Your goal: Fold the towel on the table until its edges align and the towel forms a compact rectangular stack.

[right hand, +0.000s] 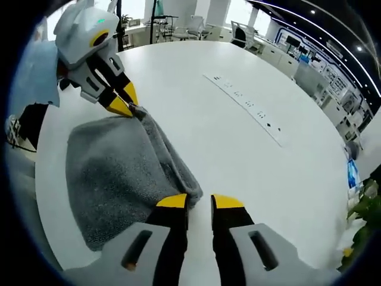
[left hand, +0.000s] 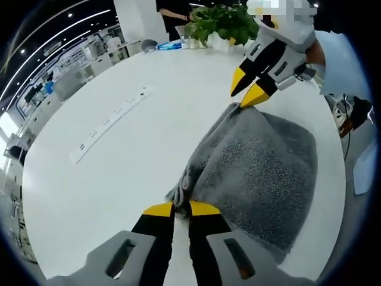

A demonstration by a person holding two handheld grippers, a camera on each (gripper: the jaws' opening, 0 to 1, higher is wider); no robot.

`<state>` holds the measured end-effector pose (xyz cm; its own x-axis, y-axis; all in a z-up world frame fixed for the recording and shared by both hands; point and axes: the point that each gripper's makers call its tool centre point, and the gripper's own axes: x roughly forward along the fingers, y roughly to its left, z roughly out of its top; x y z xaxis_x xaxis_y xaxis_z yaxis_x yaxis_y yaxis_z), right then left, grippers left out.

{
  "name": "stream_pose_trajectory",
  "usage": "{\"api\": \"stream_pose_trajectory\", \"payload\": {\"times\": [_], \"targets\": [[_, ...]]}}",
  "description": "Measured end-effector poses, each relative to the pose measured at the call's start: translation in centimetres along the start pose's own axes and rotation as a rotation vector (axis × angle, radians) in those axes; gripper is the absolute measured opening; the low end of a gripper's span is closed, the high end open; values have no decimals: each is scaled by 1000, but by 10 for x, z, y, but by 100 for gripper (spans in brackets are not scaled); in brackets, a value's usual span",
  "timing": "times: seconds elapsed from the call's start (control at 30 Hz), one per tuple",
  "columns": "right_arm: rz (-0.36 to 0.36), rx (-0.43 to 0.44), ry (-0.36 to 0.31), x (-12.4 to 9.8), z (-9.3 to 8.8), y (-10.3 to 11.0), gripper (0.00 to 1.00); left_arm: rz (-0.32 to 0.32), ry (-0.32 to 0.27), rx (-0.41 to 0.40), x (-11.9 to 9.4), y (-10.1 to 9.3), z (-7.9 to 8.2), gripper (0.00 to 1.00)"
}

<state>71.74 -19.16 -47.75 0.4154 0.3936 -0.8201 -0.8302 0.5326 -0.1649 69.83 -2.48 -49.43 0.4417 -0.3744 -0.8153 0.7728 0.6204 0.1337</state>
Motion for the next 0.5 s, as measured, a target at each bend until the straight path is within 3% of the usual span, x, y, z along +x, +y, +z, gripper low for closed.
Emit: {"api": "stream_pose_trajectory", "payload": {"times": [0.13,0.5], "targets": [[-16,-28,3,-3,0,-4,7,3,-8,-14,-5,2,-2,11],[-14,27,-51,-22,3,4,10,17,-88,-65,-28,6,9,16]]}}
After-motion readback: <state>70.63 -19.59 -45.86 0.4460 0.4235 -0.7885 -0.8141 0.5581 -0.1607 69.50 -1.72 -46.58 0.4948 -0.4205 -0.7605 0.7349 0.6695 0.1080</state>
